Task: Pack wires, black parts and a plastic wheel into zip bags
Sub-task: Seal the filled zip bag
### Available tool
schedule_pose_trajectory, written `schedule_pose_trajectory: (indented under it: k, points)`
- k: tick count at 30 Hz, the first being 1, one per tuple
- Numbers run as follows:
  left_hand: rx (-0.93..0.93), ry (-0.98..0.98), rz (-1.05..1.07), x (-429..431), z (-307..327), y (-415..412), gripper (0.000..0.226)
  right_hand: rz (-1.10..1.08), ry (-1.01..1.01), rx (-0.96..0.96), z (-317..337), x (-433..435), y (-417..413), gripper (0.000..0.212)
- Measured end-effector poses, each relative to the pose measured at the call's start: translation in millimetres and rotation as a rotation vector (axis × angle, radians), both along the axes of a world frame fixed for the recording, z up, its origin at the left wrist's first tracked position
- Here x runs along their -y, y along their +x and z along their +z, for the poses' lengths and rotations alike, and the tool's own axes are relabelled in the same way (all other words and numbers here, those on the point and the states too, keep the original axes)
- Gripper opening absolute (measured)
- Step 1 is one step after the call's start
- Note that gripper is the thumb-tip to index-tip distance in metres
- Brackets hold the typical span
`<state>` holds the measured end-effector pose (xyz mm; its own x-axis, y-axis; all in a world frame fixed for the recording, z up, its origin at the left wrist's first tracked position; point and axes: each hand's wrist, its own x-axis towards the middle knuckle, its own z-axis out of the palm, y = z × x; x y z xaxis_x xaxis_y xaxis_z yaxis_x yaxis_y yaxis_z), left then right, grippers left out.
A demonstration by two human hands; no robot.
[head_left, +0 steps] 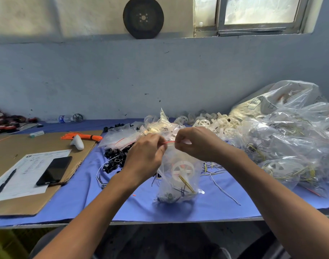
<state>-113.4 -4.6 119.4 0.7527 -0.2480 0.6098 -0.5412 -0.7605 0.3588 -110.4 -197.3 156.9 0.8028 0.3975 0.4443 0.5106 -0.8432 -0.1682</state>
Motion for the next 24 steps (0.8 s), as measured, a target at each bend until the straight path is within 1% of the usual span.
schedule_pose_trajectory:
  k: [6,9,11,15,18,24]
  points:
    - [0.023,0.055,-0.003,6.9,3.6,0.9,0.009,0.006,-0.052,0.049,-3.3,-1.9,2.9,0.011]
    - [0.022,0.061,0.02,5.8,3.1,2.0,0.007,-0.013,-0.036,0.049,-2.9,5.1,3.3,0.01]
    - [0.032,0.076,0.016,7.0,3.6,2.2,0.01,-0.004,-0.046,0.071,-4.9,5.5,3.1,0.009]
    - [0.028,0.115,0.013,9.1,4.6,2.5,0.013,-0.008,-0.002,0.076,-6.8,9.0,1.9,0.009]
    - [0.028,0.075,0.034,6.8,4.1,3.9,0.011,-0.033,0.024,0.084,-6.2,17.8,-0.9,0.009]
    - [0.047,0.08,0.052,2.0,5.1,5.8,0.01,-0.045,0.023,0.137,-6.8,25.8,-5.0,0.012]
